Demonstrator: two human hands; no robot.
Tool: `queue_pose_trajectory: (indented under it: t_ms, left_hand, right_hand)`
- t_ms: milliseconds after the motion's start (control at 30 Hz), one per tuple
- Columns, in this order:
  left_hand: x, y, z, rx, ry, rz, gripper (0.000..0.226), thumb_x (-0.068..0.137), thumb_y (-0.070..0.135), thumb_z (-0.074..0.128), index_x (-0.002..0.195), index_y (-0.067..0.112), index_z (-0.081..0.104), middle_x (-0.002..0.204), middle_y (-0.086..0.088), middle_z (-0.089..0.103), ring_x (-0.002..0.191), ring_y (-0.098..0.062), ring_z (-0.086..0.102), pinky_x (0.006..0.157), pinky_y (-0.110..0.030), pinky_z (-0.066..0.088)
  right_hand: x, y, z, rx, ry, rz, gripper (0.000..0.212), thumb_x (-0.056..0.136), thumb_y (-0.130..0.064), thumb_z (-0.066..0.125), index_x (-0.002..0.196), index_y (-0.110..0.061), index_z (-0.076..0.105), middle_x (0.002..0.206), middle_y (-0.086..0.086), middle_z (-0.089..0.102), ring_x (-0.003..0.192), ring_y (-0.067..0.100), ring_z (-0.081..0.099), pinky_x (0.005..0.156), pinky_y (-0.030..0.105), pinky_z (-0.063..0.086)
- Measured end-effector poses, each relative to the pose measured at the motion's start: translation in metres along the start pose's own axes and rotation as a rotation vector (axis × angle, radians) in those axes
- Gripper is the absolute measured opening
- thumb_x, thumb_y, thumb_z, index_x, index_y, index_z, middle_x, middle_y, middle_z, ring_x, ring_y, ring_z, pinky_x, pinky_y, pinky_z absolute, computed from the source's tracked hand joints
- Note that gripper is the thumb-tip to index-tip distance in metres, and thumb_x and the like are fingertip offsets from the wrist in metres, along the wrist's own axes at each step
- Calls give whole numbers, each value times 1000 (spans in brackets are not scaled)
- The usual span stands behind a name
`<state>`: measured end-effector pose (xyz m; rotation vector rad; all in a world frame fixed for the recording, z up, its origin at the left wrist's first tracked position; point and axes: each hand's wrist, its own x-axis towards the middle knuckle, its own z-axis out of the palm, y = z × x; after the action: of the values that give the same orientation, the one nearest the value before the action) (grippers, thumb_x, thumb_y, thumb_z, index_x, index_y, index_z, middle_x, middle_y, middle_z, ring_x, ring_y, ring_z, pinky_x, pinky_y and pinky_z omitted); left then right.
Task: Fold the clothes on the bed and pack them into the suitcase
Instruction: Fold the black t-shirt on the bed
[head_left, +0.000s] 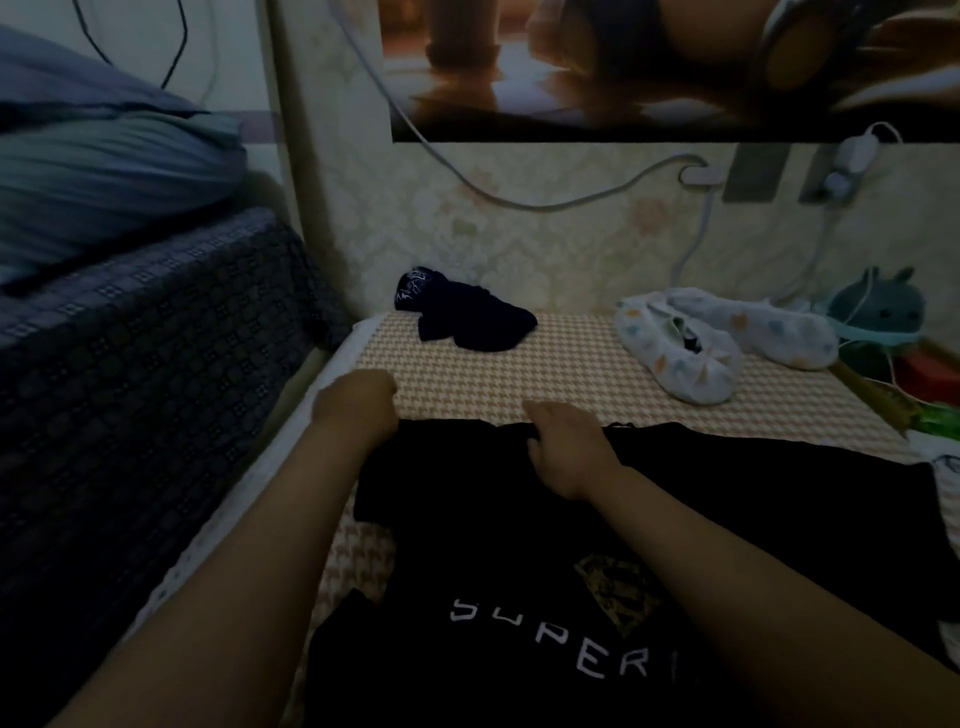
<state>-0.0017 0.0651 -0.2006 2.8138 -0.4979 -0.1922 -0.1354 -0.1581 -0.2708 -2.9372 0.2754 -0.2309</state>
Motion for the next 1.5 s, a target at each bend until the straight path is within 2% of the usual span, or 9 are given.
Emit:
queue_pose_trajectory:
  t_ms: [167, 367, 500, 633, 733, 867, 1200, 1333, 1500]
  left_hand:
    - [0, 30, 49, 134, -244, 361, 46, 102, 32, 40, 146, 17, 36, 148, -10, 37, 132, -32, 38, 107, -40, 33]
    - [14, 32, 49, 384, 314, 359, 23, 95, 30, 52, 89, 18, 70, 101, -5, 62, 104, -27, 51, 103, -42, 30]
    - [14, 38, 33, 220, 539, 170, 11, 90, 18, 55, 91, 13, 66, 100, -10, 63, 92, -31, 61, 67, -33, 42]
    - [29, 28, 31, -229, 369, 51, 19, 96, 14, 50, 96, 3, 66, 97, -18, 64, 92, -35, 60, 72, -38, 44]
    - [32, 12, 39, -346, 54, 136, 13, 98, 12, 50, 87, 14, 58, 90, -12, 57, 91, -27, 55, 75, -35, 45]
    - [17, 6, 30, -477, -211, 249, 59, 100, 15, 47, 152, 15, 20, 148, -14, 38, 127, -35, 45, 98, -38, 40]
    - [-85, 14, -4, -288, -464, 393, 22, 98, 27, 53, 116, 17, 63, 124, -8, 59, 113, -28, 56, 98, -39, 45]
    - [-144, -4, -5, -134, -665, 382, 46, 82, 53, 69, 117, 24, 64, 124, -2, 60, 110, -24, 57, 96, -40, 46]
    - [-194, -33, 8, 172, -620, 461, 65, 76, 40, 78, 131, 34, 44, 137, 7, 40, 123, -21, 42, 100, -39, 41]
  right_hand:
    - [-10, 30, -21, -169, -90, 152, 51, 97, -40, 39, 142, -17, 41, 138, 13, 42, 126, 32, 38, 108, 48, 22]
    - [-7, 53, -50, -207, -40, 28, 21, 94, -36, 54, 106, -28, 70, 102, 3, 60, 103, 25, 51, 98, 43, 31]
    - [12, 44, -52, -34, 224, 105, 16, 96, -24, 50, 104, -18, 62, 92, 6, 62, 82, 26, 59, 66, 34, 44]
    - [42, 29, -48, 50, 313, 221, 13, 95, -13, 49, 103, -8, 58, 91, 12, 63, 71, 23, 49, 59, 30, 31]
    - [49, 31, -32, 142, 29, 247, 41, 98, -24, 48, 136, -10, 44, 129, 18, 56, 108, 31, 55, 84, 33, 45]
    - [27, 30, -18, 9, -334, 190, 62, 104, -43, 25, 154, -30, -10, 162, 12, 6, 148, 30, 9, 118, 52, 11]
    - [-69, -27, -56, 145, -275, -27, 43, 95, -33, 54, 136, -23, 54, 140, 2, 51, 128, 22, 48, 108, 35, 39]
    - [-116, -74, -78, 217, -335, -97, 33, 91, -40, 60, 118, -24, 68, 121, -6, 66, 110, 13, 60, 98, 29, 46]
    - [-177, -113, -73, 77, -526, -84, 99, 59, -76, 71, 143, -35, 40, 143, -5, 42, 132, 20, 41, 110, 41, 38]
